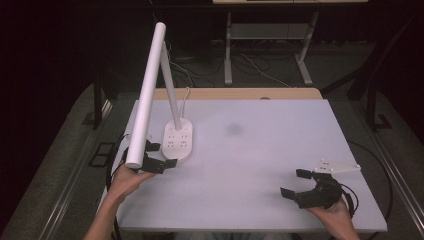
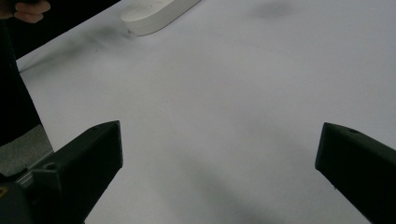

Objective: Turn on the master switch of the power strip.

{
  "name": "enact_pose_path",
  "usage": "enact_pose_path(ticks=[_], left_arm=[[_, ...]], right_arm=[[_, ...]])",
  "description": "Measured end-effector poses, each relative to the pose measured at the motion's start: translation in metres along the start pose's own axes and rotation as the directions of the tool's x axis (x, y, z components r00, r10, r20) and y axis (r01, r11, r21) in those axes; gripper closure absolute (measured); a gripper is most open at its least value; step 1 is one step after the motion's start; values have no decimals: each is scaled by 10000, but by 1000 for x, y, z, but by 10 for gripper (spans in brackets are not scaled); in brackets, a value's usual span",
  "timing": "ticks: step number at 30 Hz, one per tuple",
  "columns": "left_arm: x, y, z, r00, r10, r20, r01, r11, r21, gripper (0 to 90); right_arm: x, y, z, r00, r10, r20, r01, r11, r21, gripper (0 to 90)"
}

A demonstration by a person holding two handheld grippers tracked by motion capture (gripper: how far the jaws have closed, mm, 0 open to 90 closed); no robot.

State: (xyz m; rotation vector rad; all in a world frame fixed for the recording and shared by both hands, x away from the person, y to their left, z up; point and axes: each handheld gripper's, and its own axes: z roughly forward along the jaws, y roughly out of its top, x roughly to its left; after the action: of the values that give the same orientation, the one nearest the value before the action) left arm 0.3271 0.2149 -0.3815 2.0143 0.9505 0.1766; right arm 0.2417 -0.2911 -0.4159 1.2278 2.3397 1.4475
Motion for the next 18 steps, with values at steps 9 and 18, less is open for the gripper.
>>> enact_pose_path(ticks=[9,18], left_arm=[[9,9,1,9999,2,-146,-1,9999,113,22],[18,19,2,9996,42,-270,-38,9999,162,31]], right_arm=[[0,0,0,10000,-10,24,10,10000,-16,2],[-1,0,0,10000,-41,27,41,10000,-2,2]])
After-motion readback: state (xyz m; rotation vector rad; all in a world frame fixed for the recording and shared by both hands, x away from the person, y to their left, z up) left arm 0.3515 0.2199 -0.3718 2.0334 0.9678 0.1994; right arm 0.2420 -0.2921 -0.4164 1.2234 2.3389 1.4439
